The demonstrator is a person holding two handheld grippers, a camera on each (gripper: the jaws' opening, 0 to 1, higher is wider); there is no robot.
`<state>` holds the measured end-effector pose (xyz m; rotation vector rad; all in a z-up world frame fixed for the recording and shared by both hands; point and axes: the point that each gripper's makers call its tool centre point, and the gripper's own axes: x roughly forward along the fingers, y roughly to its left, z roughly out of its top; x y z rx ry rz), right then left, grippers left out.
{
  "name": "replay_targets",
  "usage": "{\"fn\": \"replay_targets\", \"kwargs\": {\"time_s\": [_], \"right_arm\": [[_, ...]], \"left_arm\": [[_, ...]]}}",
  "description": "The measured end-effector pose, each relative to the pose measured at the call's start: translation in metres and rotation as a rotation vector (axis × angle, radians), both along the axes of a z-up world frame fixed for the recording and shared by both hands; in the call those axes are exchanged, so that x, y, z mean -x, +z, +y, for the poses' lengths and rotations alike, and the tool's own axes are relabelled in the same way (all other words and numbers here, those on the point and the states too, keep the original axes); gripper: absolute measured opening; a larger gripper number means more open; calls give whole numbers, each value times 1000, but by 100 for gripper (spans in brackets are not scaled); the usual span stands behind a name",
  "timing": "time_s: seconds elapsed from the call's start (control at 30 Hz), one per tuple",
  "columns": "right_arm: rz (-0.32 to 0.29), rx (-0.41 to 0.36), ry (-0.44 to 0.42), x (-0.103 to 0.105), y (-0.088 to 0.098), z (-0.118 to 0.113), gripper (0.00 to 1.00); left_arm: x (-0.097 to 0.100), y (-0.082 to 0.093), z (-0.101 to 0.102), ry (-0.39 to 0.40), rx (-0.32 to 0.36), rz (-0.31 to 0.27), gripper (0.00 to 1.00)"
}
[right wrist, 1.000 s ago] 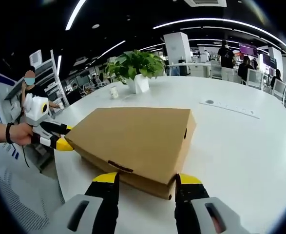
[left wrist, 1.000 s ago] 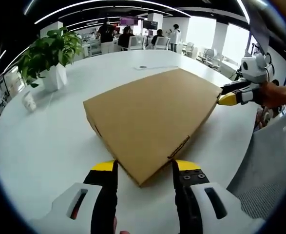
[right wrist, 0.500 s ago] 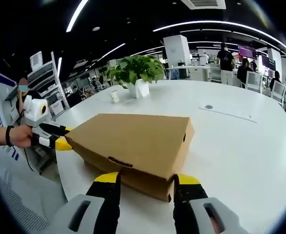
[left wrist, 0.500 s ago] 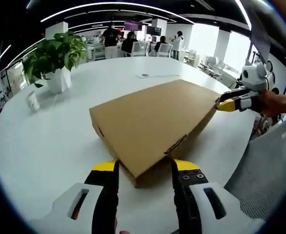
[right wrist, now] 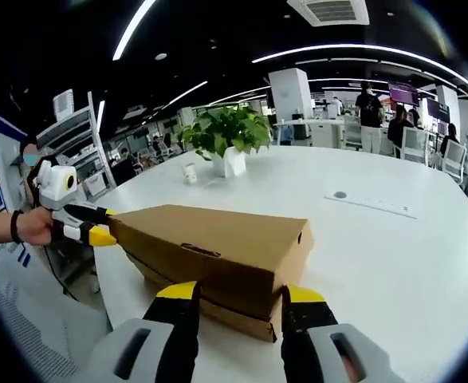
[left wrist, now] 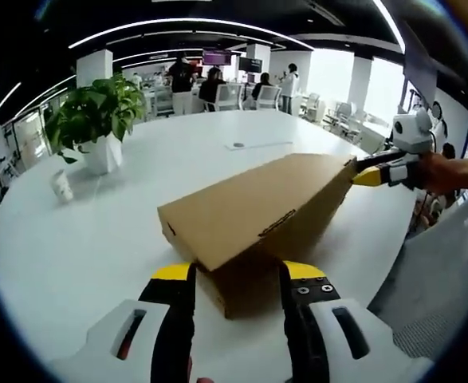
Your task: Operate the shoe box by opening the lid, removing the specified soft item, and placing it in the target area until the item is outside and the box remains undamaged.
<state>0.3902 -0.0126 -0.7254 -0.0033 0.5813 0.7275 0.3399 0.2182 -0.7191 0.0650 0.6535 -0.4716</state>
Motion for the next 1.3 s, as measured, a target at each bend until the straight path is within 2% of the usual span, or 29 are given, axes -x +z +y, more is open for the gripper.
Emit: {"fn": "replay_targets", "kwargs": {"time_s": [0.23, 0.3, 0.4, 0.73, 0.87, 1.0, 1.17, 1.3], "right_arm": [[-37, -11, -16, -6, 24, 2, 37], [-49, -13, -17, -7, 30, 3, 37], [-72, -37, -31, -15, 39, 4, 37], [-141, -59, -38, -37, 73, 11, 37], [-180, -61, -41, -51, 86, 14, 37], [-195, -78, -55, -63, 96, 16, 37], [-211, -73, -51, -71, 103, 18, 37], [-215, -71, -46, -76, 104, 19, 37]], "left_arm": [[-6, 14, 0, -20, -25, -41, 44], [-8, 17, 2, -29, -50, -56, 43], [-14, 25, 5, -23, -47, -79, 41], [-38, 47, 18, 21, -85, -156, 29], [-49, 54, 25, 32, -161, -211, 21], [-59, 62, 30, 68, -139, -229, 15], [-69, 67, 36, 94, -176, -248, 7], [-72, 68, 38, 115, -165, -245, 6]]}}
